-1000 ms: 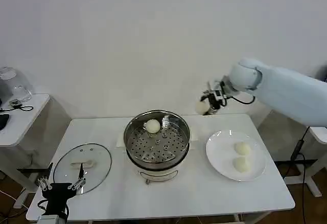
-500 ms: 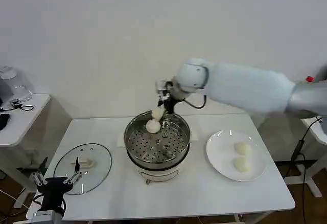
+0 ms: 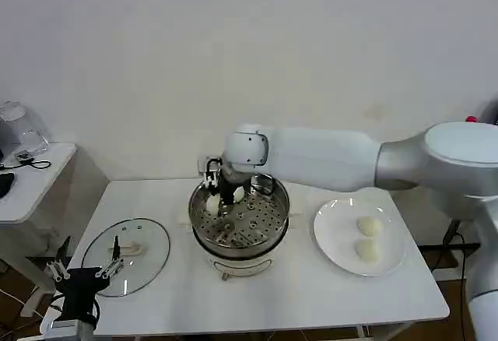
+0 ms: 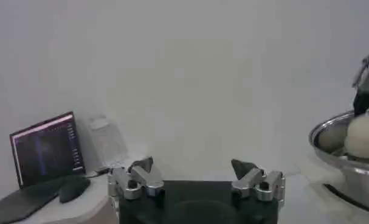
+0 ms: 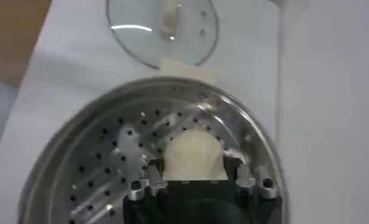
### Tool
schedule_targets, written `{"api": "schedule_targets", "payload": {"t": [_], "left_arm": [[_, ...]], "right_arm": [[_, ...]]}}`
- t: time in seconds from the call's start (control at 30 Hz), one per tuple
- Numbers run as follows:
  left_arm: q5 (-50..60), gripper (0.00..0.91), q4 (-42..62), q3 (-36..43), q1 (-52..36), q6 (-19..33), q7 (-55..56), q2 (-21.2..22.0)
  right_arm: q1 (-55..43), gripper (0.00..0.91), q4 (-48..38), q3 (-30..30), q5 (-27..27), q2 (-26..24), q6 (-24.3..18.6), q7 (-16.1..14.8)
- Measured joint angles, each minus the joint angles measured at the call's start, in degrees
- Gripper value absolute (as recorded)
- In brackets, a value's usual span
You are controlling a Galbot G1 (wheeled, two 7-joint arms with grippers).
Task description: Take steamed baozi put them in steamer then cover it.
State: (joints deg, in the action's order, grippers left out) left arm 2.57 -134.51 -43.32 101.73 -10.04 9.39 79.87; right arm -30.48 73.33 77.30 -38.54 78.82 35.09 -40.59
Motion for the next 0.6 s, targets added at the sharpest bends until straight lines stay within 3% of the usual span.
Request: {"api": "schedule_targets", "payload": {"t": [0.6], "left_arm": [[-0.02,0.907,-0.32,0.37,-0.23,0.09,0.01,0.09]], "right_arm": [[3.81,0.675,-4.77,-0.51,2.75,3.41,0.14,0.94]]}}
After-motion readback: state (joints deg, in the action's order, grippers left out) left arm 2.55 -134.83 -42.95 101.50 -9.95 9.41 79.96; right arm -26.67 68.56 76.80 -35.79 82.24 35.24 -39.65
